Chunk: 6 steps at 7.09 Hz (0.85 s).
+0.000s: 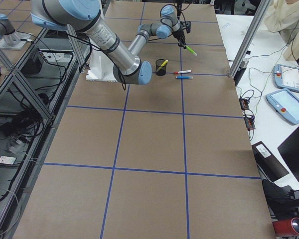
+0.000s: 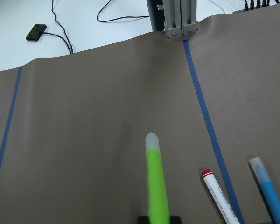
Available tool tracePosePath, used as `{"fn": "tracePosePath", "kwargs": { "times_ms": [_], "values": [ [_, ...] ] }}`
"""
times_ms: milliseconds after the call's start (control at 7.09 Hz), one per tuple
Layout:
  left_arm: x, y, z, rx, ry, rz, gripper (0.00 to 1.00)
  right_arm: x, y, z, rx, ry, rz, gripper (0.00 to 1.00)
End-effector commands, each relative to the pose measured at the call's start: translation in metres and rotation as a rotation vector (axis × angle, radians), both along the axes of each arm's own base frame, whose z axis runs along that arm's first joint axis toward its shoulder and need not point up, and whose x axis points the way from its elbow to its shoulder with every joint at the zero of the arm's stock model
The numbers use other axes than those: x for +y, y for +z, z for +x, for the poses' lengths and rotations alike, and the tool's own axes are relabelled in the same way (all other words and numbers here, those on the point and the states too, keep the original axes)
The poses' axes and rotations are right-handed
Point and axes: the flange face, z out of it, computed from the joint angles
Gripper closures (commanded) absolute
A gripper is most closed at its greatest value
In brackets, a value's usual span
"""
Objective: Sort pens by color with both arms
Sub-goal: 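Carry the green highlighter farther from the robot with the right gripper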
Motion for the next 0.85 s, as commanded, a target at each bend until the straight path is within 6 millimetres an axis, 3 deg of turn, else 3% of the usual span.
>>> {"fn": "tracePosePath", "kwargs": {
  "times_ms": [0,282,423,564,705],
  "values": [
    [0.000,0.000,0.000,0.000,0.001,0.001,0.34,0.016,0.024,-0.018,0.040,-0.047,0.010,1.00],
    [0.000,0.001,0.000,-0.001,0.002,0.001,0.34,0.022,0.031,-0.021,0.080,-0.093,0.038,1.00],
    [0.000,0.001,0.000,-0.001,0.002,0.001,0.34,0.023,0.027,-0.015,0.096,-0.102,0.042,0.60],
    [0.000,0.000,0.000,0.000,0.001,0.001,0.34,0.026,0.024,-0.011,0.112,-0.129,0.059,0.04],
    [0.000,-0.001,0.001,0.001,0.000,-0.003,0.34,0.032,0.006,0.010,0.119,-0.156,0.040,0.01]
  ]
}}
